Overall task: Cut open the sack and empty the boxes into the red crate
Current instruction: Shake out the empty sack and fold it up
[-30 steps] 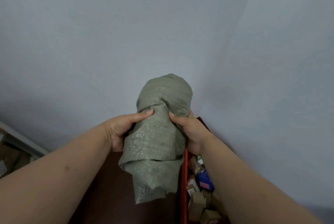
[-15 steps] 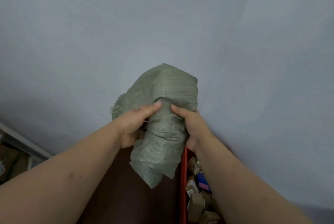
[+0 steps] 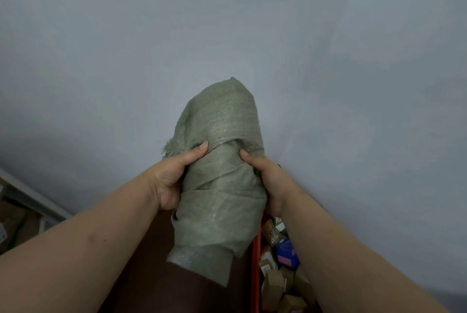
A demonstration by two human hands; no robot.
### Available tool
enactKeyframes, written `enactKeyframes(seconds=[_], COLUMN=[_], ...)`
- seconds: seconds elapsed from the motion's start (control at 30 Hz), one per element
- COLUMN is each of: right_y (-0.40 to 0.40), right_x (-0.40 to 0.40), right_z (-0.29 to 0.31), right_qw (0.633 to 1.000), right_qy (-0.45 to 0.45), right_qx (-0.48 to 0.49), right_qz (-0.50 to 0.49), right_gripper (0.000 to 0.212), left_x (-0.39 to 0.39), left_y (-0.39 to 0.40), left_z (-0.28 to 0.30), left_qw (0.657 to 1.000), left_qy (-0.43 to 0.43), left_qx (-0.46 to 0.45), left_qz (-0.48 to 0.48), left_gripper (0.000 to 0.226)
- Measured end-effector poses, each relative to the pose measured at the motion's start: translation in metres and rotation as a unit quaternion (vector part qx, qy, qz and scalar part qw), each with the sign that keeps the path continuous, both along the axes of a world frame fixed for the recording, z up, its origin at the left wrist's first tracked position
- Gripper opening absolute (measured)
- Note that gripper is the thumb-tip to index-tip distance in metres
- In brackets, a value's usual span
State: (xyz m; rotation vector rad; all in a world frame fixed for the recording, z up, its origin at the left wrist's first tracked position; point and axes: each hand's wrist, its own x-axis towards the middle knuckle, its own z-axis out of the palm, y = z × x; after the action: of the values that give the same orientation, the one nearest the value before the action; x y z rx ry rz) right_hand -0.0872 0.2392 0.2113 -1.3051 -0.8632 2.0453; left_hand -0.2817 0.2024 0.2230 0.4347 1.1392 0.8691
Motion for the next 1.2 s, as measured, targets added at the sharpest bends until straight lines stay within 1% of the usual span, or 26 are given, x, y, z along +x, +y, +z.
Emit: enactKeyframes(seconds=[0.03,0.07,0.1,0.13,0.17,0.2,0.27,0.33,0.37,0.4,0.43,0.5,0.53,0.57,0.6,0.63,0.67,0.7,0.73,0.8,0.87,0.97,1.03,1.1,1.17,1.2], right_y=[0.001,0.002,0.001,0.0,-0.001,-0.004,-0.009,-0.01,-0.01,-0.008,-0.006,-0.002,-0.001,-0.002,-0.002,-0.003,-0.004,-0.005,-0.005,-0.008,-0.01,-0.013,-0.015,-0.016,-0.016,-0.016], right_x=[-0.002,-0.003,-0.004,-0.004,-0.004,-0.005,-0.01,-0.016,-0.018,-0.018,-0.017,-0.013,-0.01,-0.008,-0.007,-0.006,-0.005,-0.005,-0.005,-0.005,-0.005,-0.009,-0.012,-0.012,-0.011,-0.011], right_z=[-0.001,-0.003,-0.003,-0.004,-0.003,0.0,0.003,-0.001,-0.003,-0.006,-0.009,-0.014,-0.016,-0.019,-0.02,-0.022,-0.023,-0.022,-0.02,-0.014,-0.009,-0.01,-0.01,-0.011,-0.01,-0.01], right_qw=[0.997,0.989,0.977,0.967,0.963,0.968,0.983,0.989,0.992,0.996,0.998,0.997,0.997,0.996,0.995,0.994,0.993,0.993,0.993,0.993,0.992,0.988,0.983,0.976,0.97,0.966], right_qy=[-0.074,-0.137,-0.189,-0.221,-0.224,-0.199,-0.13,-0.09,-0.063,-0.033,-0.005,0.026,0.028,0.021,0.011,0.003,-0.002,-0.001,0.006,0.037,0.082,0.15,0.183,0.216,0.243,0.255], right_qx=[0.027,0.056,0.089,0.116,0.134,0.142,0.129,0.103,0.088,0.071,0.062,0.068,0.076,0.085,0.095,0.105,0.113,0.117,0.117,0.11,0.093,0.041,0.018,0.017,0.024,0.027], right_qz=[-0.006,-0.022,-0.042,-0.059,-0.065,-0.055,0.004,0.06,0.065,0.051,0.032,-0.005,-0.017,-0.025,-0.027,-0.026,-0.024,-0.024,-0.026,-0.024,-0.012,-0.001,-0.002,-0.004,-0.007,-0.009], right_gripper=[0.082,0.081,0.073,0.067,0.062,0.06,0.069,0.083,0.087,0.087,0.083,0.074,0.072,0.071,0.071,0.071,0.07,0.068,0.064,0.053,0.046,0.054,0.06,0.062,0.07,0.075], left_x=[0.001,0.003,0.005,0.007,0.008,0.009,0.011,0.017,0.02,0.021,0.021,0.017,0.015,0.011,0.008,0.006,0.004,0.0,-0.003,-0.007,-0.007,-0.001,0.004,0.006,0.006,0.007], left_y=[0.0,-0.001,-0.001,-0.001,-0.001,0.0,0.001,0.0,-0.001,-0.002,-0.003,-0.003,-0.003,-0.001,0.0,-0.001,0.0,0.001,0.001,0.0,-0.002,-0.005,-0.004,-0.002,-0.001,-0.002], left_z=[0.0,0.001,0.001,0.0,0.0,0.001,0.002,0.009,0.012,0.016,0.02,0.025,0.024,0.02,0.017,0.016,0.014,0.013,0.013,0.015,0.014,0.018,0.02,0.022,0.02,0.02], left_qw=[1.0,1.0,0.999,0.996,0.991,0.986,0.98,0.985,0.99,0.993,0.996,0.998,0.995,0.985,0.963,0.931,0.906,0.898,0.91,0.959,0.984,0.995,0.997,0.996,0.995,0.995], left_qy=[0.0,0.003,0.015,0.033,0.049,0.061,0.079,0.088,0.082,0.071,0.057,0.058,0.097,0.173,0.266,0.352,0.406,0.422,0.397,0.27,0.162,0.064,0.027,0.015,0.006,-0.01], left_qx=[0.004,0.004,0.006,0.011,0.021,0.031,0.041,0.031,0.016,0.002,-0.006,-0.012,-0.012,-0.009,0.006,0.025,0.037,0.039,0.031,0.009,0.014,0.063,0.075,0.089,0.095,0.093], left_qz=[0.013,0.029,0.051,0.081,0.119,0.153,0.179,0.144,0.117,0.094,0.073,0.037,0.015,-0.014,-0.051,-0.091,-0.116,-0.122,-0.117,-0.089,-0.072,-0.044,-0.017,0.007,0.021,0.021], left_gripper=[0.096,0.089,0.081,0.075,0.075,0.077,0.074,0.049,0.038,0.034,0.034,0.045,0.058,0.076,0.093,0.106,0.118,0.126,0.131,0.13,0.116,0.086,0.071,0.071,0.087,0.091])
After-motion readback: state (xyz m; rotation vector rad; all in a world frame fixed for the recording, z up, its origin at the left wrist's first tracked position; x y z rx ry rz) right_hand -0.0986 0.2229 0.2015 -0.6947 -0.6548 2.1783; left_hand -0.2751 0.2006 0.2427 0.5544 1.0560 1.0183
